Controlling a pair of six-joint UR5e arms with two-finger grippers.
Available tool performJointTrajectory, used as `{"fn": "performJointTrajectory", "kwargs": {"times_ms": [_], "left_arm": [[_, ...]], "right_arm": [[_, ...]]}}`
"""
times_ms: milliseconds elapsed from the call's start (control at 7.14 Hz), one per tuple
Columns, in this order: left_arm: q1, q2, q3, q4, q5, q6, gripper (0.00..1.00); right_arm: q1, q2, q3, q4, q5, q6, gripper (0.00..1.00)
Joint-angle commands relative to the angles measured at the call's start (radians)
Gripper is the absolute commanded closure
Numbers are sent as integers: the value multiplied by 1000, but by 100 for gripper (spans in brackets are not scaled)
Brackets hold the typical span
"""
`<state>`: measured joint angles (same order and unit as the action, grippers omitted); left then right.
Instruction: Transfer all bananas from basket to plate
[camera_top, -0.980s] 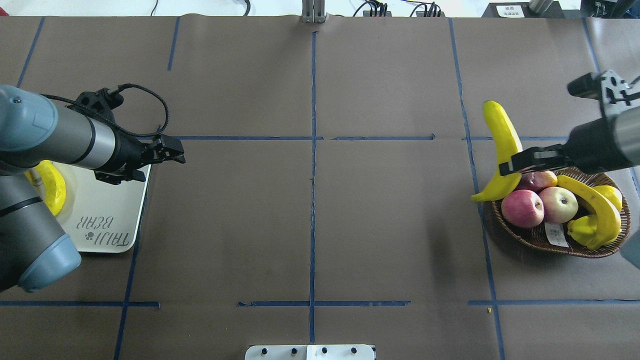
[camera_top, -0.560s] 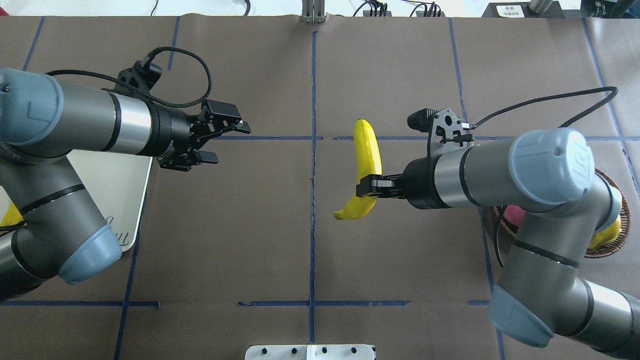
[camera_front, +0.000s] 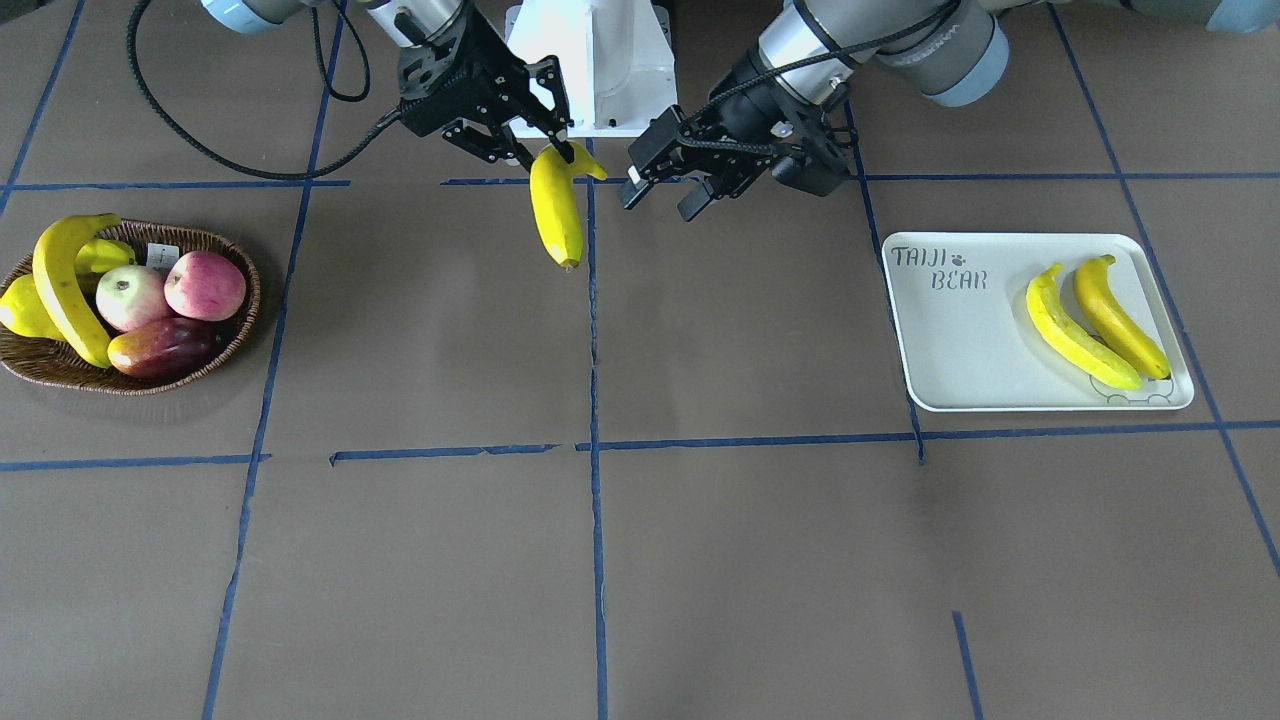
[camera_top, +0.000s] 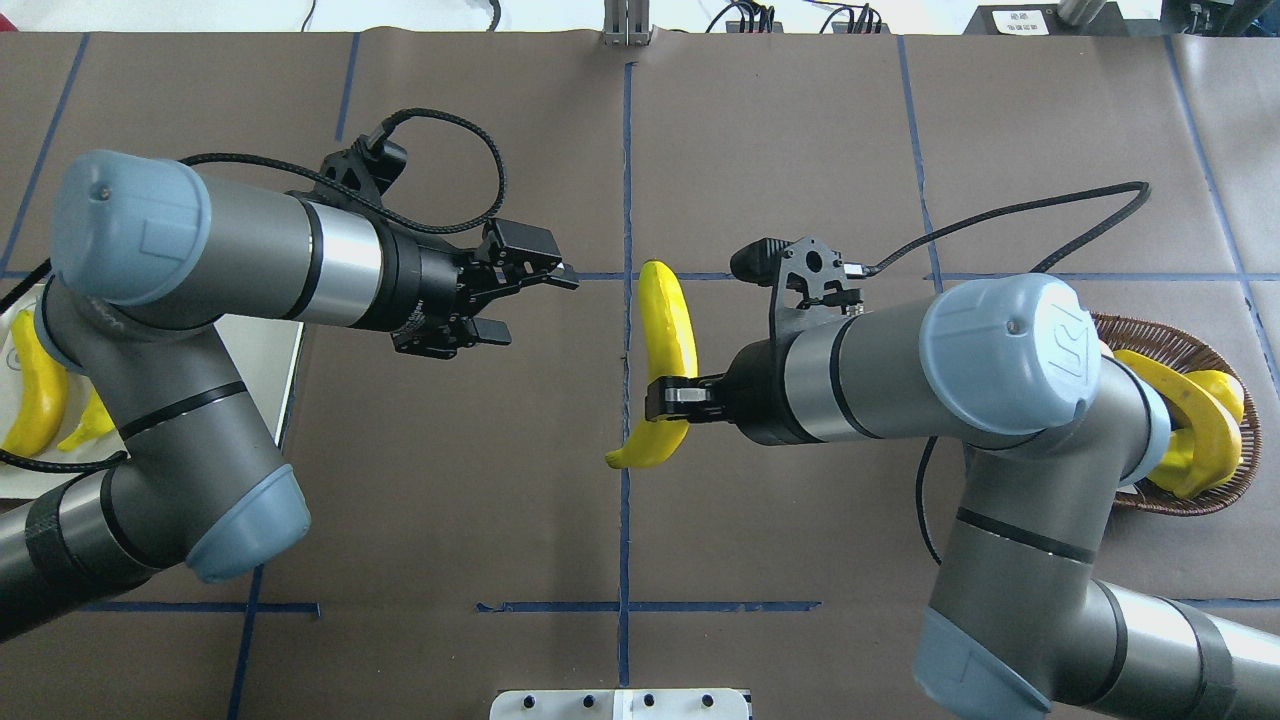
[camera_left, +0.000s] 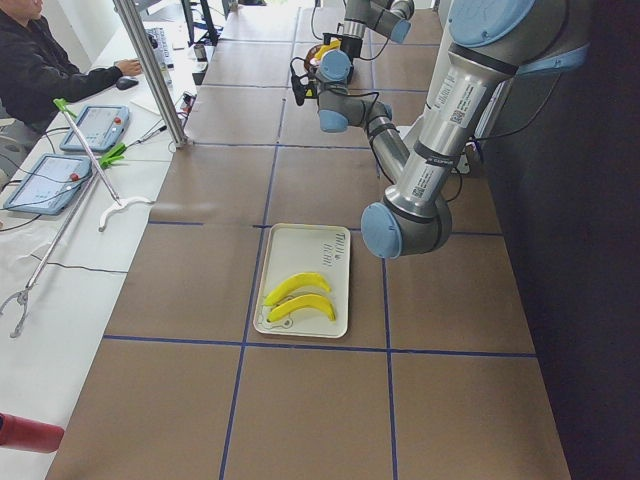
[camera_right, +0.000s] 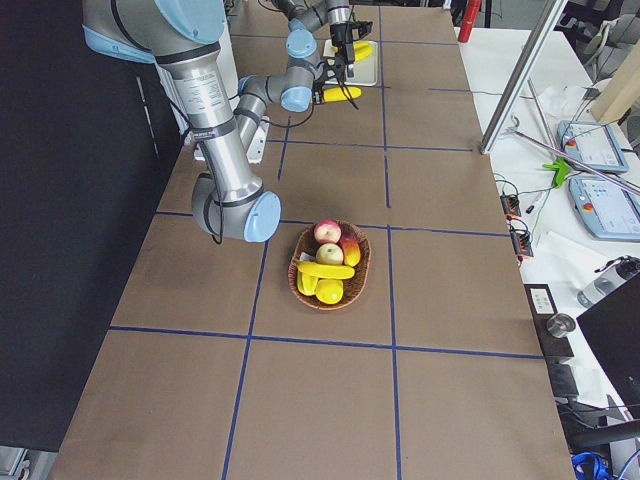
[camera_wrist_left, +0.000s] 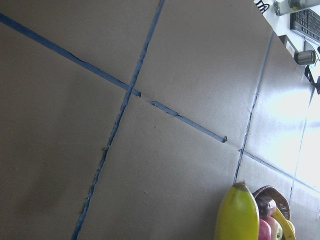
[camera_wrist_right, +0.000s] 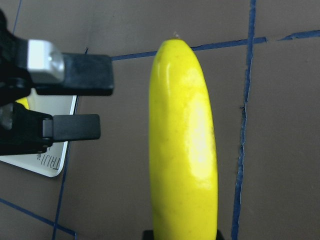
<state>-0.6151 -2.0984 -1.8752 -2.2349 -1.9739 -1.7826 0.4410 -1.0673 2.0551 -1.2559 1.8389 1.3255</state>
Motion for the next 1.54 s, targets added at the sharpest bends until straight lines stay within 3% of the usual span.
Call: {"fn": "performJointTrajectory", "kwargs": {"times_ms": [0, 280, 420, 560, 700, 840, 980, 1120, 1401], "left_arm": [[29, -35, 25, -6, 1, 3, 5], [55, -51, 44, -8, 3, 3, 5], [57, -51, 53, -8, 3, 5, 11], [57, -52, 60, -9, 3, 8, 24], [57, -52, 64, -9, 3, 9, 99], [57, -58, 68, -11, 3, 8, 100], [54, -58, 68, -12, 3, 6, 100], [51, -58, 68, -12, 3, 5, 100], [38, -57, 70, -12, 1, 0, 100]], "right_arm": [[-16, 10, 0, -8, -9, 0, 99], [-18, 12, 2, -8, -9, 0, 99], [-18, 12, 5, -8, -7, 0, 99], [-18, 12, 8, -8, -7, 0, 99], [-18, 13, 8, -7, -6, 0, 99], [-21, 12, 5, -7, -7, 0, 96], [-24, 12, 3, -8, -9, 0, 18], [-27, 12, 8, -8, -18, 1, 0], [-27, 12, 14, -8, -13, 4, 0]]}}
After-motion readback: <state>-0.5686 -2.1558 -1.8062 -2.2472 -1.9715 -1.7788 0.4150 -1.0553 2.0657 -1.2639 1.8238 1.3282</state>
